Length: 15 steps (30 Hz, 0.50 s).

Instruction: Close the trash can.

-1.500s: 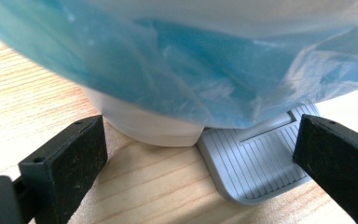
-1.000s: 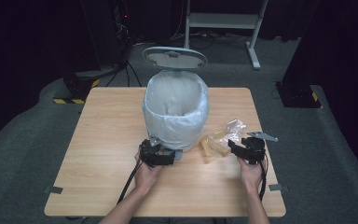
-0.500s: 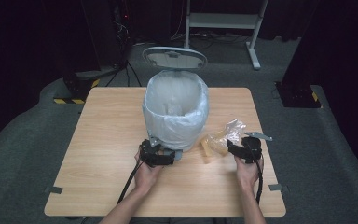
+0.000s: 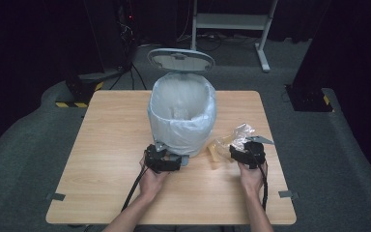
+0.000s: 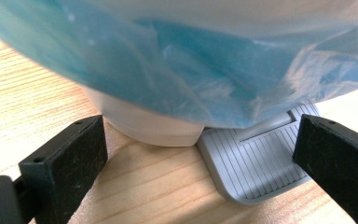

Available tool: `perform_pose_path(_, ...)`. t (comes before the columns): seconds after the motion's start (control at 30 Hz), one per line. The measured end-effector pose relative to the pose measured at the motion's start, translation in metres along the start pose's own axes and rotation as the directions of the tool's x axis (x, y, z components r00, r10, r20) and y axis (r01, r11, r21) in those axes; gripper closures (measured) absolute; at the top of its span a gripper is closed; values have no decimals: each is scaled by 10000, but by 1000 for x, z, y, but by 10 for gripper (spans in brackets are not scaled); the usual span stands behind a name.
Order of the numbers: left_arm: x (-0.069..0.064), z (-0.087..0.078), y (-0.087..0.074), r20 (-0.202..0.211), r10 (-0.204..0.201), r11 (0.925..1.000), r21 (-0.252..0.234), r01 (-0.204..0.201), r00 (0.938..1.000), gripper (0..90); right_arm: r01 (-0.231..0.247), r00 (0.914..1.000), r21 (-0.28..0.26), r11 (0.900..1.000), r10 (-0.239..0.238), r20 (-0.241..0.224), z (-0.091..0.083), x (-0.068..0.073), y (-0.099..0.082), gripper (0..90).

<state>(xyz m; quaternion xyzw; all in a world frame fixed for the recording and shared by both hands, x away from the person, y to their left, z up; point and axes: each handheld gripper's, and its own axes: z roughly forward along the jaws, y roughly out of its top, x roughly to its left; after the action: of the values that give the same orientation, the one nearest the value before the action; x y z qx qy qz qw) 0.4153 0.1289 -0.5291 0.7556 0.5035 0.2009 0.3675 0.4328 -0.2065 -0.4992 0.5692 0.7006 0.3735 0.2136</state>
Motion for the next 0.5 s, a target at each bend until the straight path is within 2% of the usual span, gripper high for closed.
perform_pose_path(0.1,0,0,0,-2,-7,10000,-7,7,10000,31,114,9996,172,9998,-109,-263,5,3,-1,303)
perform_pose_path(0.27,0,0,0,-2,-2,10000,-2,2,10000,31,375,9983,452,9983,-355,-452,11,8,-3,303)
perform_pose_path(0.5,0,0,0,-1,-8,10000,-8,8,10000,31,709,9971,1106,9913,-672,-365,23,11,-10,308)
